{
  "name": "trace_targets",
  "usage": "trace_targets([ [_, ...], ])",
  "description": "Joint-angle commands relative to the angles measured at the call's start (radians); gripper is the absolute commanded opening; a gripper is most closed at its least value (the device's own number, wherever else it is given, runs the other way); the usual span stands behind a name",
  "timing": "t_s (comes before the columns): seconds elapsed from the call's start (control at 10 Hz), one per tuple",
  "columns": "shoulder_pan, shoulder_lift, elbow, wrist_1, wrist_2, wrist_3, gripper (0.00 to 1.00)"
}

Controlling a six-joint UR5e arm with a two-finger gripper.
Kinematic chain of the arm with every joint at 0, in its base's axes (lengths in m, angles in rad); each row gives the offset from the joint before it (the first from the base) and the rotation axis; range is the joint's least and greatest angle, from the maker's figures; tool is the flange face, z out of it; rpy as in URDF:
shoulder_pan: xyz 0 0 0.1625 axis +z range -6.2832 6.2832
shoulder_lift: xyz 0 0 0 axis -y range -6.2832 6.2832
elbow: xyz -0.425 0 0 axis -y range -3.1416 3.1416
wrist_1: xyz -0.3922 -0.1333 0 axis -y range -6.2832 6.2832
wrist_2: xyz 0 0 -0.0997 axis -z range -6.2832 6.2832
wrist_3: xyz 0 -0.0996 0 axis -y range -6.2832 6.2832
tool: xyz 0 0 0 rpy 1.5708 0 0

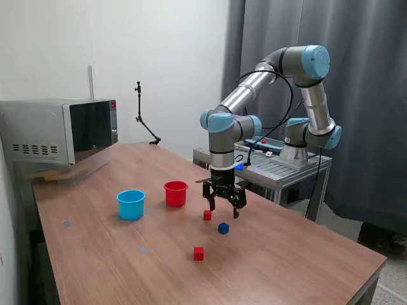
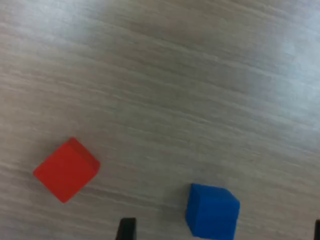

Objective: Place red objects in the red bin, and blue objects in the blue bin.

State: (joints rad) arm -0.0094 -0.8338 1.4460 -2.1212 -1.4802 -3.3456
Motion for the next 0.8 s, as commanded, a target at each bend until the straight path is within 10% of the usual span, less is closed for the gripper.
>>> trace_targets([
  [0.0, 0.0, 0.013, 0.0, -0.014, 0.006, 0.009, 1.0],
  [0.7, 0.016, 0.054, -0.004, -0.014, 0.023, 0.021, 1.0],
])
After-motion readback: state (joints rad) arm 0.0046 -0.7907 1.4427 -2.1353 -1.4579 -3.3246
